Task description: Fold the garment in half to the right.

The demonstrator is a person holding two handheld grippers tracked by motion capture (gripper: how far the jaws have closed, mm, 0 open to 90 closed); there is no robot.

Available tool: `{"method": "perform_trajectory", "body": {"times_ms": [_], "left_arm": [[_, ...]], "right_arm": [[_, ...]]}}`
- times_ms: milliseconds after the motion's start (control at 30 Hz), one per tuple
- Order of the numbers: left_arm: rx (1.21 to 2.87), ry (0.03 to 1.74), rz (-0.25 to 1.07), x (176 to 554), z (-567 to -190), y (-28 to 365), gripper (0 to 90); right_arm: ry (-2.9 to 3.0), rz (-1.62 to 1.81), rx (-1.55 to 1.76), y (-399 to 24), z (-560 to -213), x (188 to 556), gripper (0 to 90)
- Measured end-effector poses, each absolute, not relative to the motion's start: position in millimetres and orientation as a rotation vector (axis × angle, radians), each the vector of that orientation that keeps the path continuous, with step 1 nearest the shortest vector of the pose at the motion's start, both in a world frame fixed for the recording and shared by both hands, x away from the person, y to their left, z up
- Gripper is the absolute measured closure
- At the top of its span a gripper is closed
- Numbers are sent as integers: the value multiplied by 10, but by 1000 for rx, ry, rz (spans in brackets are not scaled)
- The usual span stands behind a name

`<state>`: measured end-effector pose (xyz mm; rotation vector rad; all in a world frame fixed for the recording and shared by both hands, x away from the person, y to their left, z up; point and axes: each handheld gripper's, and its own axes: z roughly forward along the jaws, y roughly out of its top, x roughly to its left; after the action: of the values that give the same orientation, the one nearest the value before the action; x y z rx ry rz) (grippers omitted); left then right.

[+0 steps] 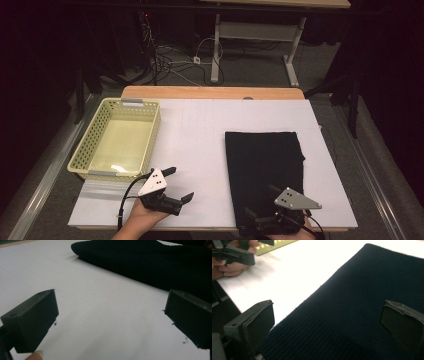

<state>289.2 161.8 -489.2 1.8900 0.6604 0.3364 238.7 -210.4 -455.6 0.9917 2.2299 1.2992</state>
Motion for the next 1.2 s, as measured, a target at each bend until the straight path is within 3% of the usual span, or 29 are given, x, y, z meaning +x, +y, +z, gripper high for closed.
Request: {"method": "perform_trajectory", "body": {"times_ms": [467,833,1067,1100,1167,1200], "left_arm": [[1895,654,332,2896,-4892,1619,0],[1895,655,333,2895,-4892,1618,0],[1893,675,334,2903,-4890,1616,0],[1895,695,334,2912,-4886,1612,0],[1908,709,330,2929,-4878,1599,0],[1927,725,330,2955,-4856,1578,0]], "right_arm": [[2358,1237,879,-1809,-4708,2192,267],[2403,1064,809,-1665,-4839,2136,287],[2412,959,753,-1632,-4858,2117,471],[2408,946,749,-1638,-4850,2114,566],[2405,945,749,-1645,-4851,2116,599],[2389,941,758,-1676,-4848,2132,704]]}}
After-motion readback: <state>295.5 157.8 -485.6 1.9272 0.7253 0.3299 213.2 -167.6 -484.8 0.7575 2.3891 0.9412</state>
